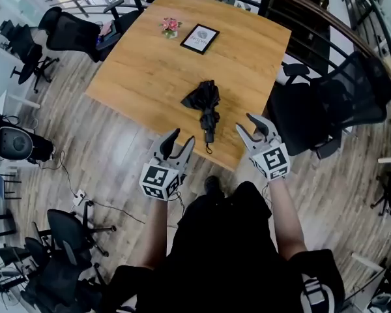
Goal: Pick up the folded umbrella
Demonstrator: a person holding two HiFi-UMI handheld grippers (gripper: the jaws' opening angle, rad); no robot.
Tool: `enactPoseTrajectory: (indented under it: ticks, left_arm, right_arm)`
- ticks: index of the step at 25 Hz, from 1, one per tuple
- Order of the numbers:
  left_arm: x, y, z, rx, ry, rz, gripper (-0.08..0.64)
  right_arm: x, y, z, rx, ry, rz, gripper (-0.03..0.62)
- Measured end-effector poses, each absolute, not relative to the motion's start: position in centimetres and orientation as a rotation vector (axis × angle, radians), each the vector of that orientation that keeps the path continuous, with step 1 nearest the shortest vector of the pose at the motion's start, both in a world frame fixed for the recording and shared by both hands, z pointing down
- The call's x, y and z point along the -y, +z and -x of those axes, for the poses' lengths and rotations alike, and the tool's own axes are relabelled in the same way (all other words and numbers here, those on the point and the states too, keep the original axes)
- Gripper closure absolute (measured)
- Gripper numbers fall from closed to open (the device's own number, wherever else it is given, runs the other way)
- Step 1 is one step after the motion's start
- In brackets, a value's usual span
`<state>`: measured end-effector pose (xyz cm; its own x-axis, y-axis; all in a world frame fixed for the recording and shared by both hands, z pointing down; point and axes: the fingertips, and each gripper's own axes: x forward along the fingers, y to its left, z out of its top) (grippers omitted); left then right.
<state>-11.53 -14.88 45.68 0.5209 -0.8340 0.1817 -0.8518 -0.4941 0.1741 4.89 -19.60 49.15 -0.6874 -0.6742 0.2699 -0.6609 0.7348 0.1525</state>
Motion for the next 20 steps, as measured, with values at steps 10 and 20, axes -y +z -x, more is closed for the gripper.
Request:
enactPoseTrajectory:
  ticks: [10,20]
  left_arm:
    - [16.3,46.7,11.0,1.389,0.127,-2.521,0.360]
    - [19.1,48.6,9.2,1.434,0.139,-2.442,0.360]
  right_arm:
    - [20.5,50.5,-5.1,2.620,-0.028,-1.057,0.414]
    - [24.3,51.7,-6.4,2.623,-0.001,-0.990,0.414]
